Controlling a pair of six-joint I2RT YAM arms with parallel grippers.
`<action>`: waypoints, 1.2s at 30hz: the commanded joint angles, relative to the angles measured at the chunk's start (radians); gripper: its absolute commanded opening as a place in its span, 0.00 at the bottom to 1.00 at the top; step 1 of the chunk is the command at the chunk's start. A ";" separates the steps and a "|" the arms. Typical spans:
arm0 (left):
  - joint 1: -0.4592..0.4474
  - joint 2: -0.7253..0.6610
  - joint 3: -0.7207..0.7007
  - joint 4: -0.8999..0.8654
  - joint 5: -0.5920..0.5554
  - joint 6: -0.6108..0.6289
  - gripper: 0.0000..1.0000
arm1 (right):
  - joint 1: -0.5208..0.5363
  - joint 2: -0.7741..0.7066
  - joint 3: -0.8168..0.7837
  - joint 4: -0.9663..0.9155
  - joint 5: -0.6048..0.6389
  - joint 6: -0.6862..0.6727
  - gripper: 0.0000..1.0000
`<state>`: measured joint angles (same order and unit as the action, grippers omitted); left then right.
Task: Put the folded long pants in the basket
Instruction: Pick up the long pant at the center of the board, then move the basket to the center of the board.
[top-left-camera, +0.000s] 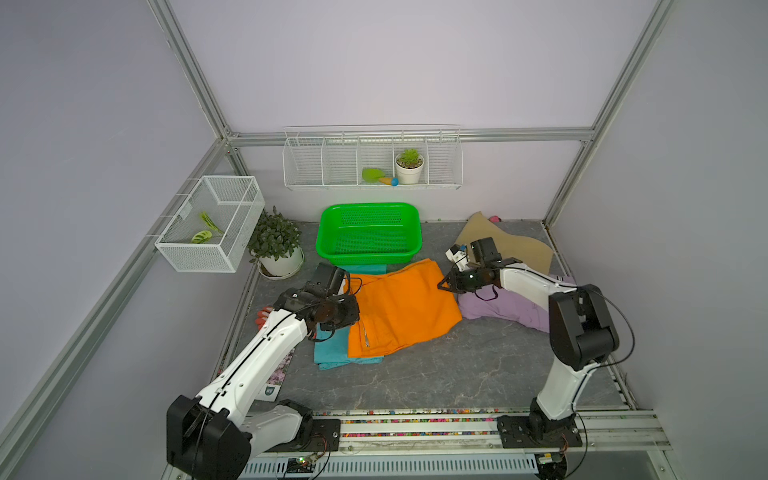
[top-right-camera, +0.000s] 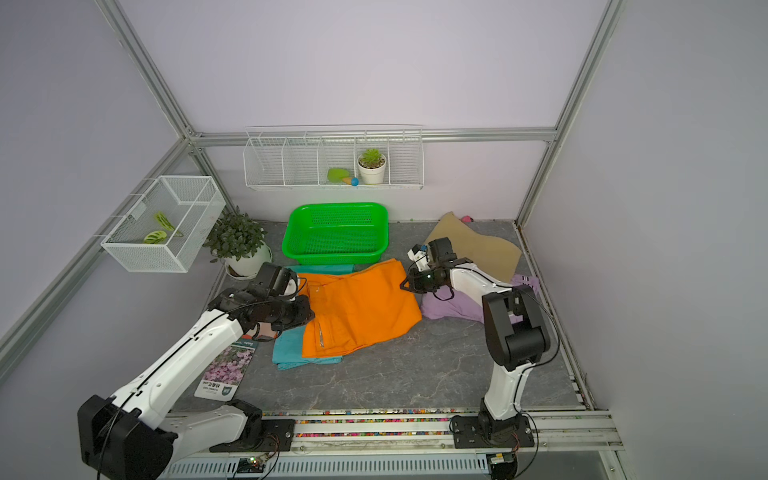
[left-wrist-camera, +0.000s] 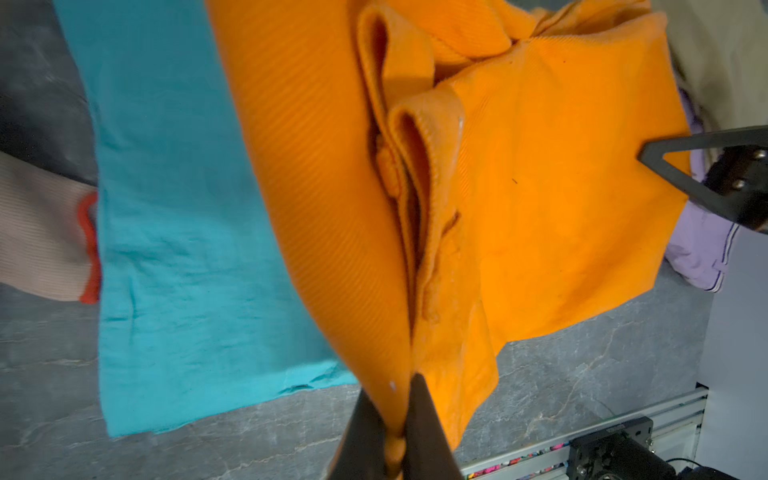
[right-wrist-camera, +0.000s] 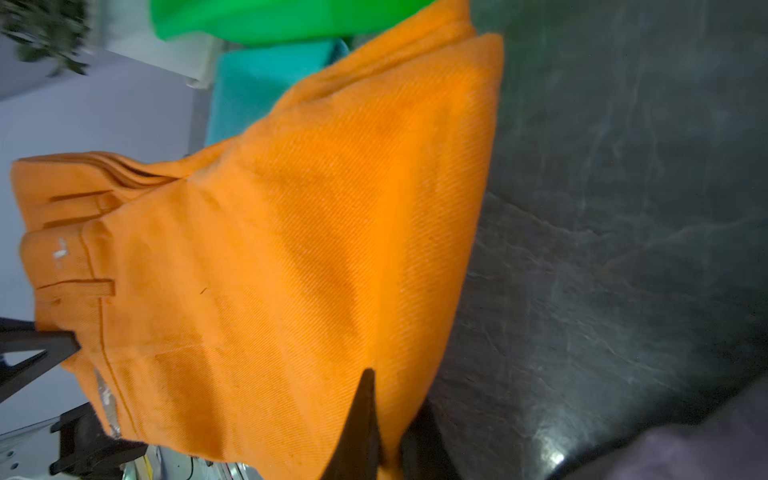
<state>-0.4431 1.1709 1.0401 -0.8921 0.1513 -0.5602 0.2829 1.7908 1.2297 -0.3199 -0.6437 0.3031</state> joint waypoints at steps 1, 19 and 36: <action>0.020 -0.033 0.141 0.063 -0.131 0.037 0.00 | -0.003 -0.093 -0.017 0.151 -0.002 0.046 0.00; 0.329 0.354 0.558 0.226 -0.084 0.087 0.00 | 0.057 0.284 0.317 0.648 0.103 0.605 0.00; 0.418 0.586 0.684 0.303 0.157 0.084 0.00 | 0.095 0.624 0.764 0.297 0.246 0.696 0.00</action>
<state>-0.0383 1.7527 1.6562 -0.6720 0.2489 -0.4835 0.3679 2.4229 1.9541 0.1318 -0.4992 1.0351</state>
